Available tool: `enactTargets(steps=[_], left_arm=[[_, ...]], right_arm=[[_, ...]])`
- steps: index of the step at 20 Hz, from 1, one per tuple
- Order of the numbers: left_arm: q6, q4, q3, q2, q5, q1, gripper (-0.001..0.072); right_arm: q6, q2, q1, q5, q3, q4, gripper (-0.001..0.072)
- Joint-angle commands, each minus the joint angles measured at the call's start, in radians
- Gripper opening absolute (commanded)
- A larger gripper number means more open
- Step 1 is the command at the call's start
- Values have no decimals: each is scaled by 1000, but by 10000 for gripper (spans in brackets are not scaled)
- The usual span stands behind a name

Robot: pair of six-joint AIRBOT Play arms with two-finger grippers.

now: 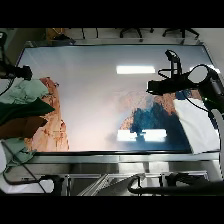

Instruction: Fold the shirts.

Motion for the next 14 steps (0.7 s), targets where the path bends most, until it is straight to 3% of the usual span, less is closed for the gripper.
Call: enactTargets(steps=[1,6,11,12,13,14], left_arm=[[-14,135,202,-307,47,13,693],[-129,319,306,-559,-23,66,693],[-135,289,306,-634,-59,100,691],[-135,289,306,-646,-73,99,592],[-135,289,306,-655,-99,97,107],[-138,288,306,-655,-114,91,18]], right_arm=[[0,-1,1,1,1,0,18],[0,-7,1,0,1,-1,18],[0,-40,1,1,1,0,18],[0,-49,1,1,1,0,18],[0,-56,1,1,1,0,18],[0,-61,1,1,1,0,18]])
